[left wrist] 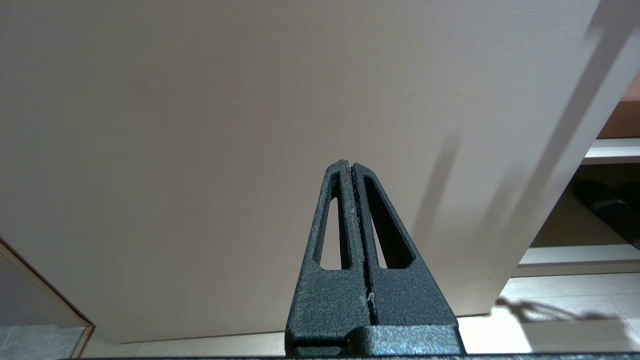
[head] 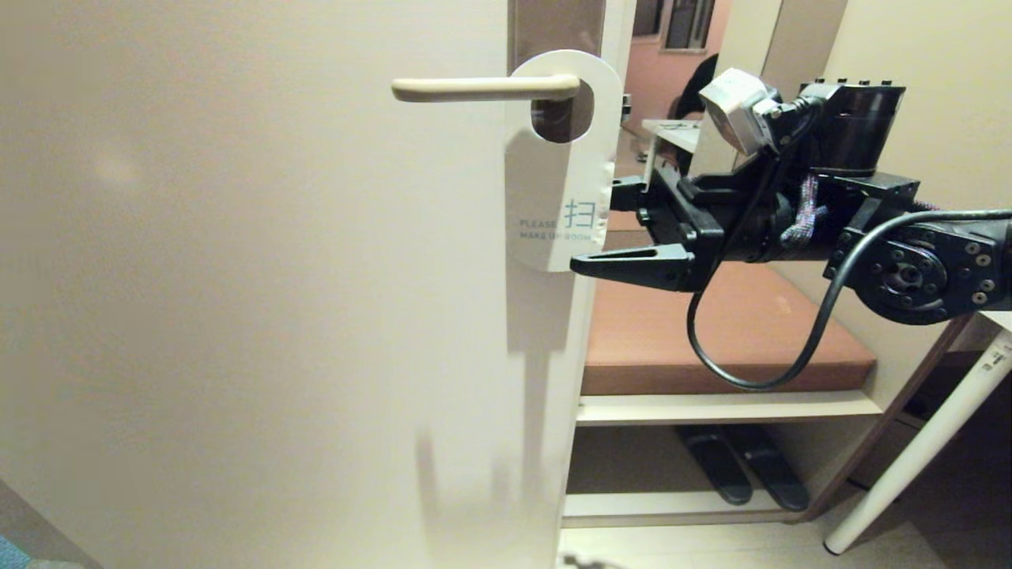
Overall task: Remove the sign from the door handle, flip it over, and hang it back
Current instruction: Take down the sign
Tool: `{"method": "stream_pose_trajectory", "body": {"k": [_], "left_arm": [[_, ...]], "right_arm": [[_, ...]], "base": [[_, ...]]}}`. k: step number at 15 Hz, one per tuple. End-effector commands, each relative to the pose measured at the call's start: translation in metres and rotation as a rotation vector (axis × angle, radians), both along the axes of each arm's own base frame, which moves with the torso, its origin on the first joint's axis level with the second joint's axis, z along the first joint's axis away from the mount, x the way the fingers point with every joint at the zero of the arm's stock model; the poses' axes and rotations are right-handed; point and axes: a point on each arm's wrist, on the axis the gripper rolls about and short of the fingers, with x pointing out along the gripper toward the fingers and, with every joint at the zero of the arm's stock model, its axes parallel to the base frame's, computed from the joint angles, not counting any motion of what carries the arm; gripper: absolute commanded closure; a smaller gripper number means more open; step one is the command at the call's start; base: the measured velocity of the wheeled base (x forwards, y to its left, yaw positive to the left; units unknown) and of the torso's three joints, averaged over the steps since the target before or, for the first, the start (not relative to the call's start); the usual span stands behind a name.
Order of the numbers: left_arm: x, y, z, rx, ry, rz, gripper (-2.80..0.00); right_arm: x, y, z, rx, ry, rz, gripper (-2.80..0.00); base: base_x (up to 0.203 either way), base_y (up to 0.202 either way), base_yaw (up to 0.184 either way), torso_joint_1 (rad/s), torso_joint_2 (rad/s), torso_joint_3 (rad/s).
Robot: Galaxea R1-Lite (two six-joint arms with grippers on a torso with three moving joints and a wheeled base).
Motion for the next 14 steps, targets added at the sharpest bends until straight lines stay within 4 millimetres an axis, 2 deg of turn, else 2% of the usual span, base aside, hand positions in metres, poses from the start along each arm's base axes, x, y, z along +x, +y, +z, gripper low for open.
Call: {"method": "stream_pose_trajectory", "body": {"k": [1, 9, 14], "left_arm": [[0.0, 0.0, 0.0, 0.0, 0.0, 0.001, 0.0], [0.0, 0.0, 0.0, 0.0, 0.0, 0.001, 0.0], [0.0, 0.0, 0.0, 0.0, 0.0, 0.001, 0.0]], "right_arm": [[0.003, 0.007, 0.001, 0.005, -0.013, 0.02, -2.8], [0.014, 0.016, -0.007, 0.001, -0.011, 0.03, -2.8], [0.017, 0.018, -0.004, 0.007, -0.021, 0.031, -2.8]], "base": [[0.0, 0.0, 0.0, 0.0, 0.0, 0.0], [0.0, 0.0, 0.0, 0.0, 0.0, 0.0], [0.0, 0.0, 0.0, 0.0, 0.0, 0.0]]}}
